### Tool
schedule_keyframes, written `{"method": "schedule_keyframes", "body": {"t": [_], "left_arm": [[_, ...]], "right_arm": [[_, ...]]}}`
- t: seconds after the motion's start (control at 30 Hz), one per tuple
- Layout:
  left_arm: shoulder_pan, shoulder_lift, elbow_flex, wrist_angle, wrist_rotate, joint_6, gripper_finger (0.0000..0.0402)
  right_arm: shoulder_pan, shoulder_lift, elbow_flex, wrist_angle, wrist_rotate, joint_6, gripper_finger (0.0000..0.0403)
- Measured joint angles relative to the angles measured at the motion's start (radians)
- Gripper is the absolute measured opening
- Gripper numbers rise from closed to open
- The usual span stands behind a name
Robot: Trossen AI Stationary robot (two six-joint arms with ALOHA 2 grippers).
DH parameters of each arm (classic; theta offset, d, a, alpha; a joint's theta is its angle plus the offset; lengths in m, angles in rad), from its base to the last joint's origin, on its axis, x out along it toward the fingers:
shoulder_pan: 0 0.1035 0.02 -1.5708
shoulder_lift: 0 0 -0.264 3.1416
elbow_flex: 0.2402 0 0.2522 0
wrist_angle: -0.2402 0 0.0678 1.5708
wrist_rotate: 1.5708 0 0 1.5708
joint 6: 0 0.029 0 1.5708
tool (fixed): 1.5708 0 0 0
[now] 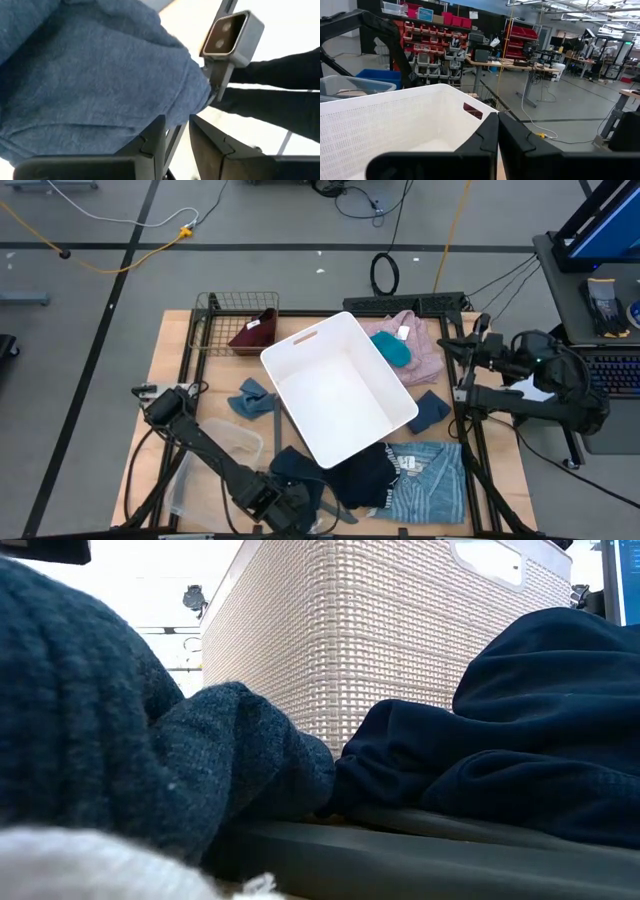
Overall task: Pick & Place Cloths
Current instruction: Put the blue shorts into the mesh basket
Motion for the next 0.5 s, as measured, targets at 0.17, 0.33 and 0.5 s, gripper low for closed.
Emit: {"method": "schedule_keyframes", "body": {"t": [0.17,0.33,0.5], "left_arm": [[0.003,0.0,0.0,0.006,-0.003,-0.03,0.0088],[0.001,0.0,0.0,0.011,-0.018,-0.032,0.0103],[0.002,0.0,0.0,0.014,-0.02,-0.054,0.0175]], "right_arm": [[0.0,0.0,0.0,-0.021,0.0,0.001,0.0001],[0.0,0.0,0.0,-0.019,-0.001,0.001,0.0001],[0.0,0.0,0.0,-0.018,-0.001,0.001,0.0002]]}}
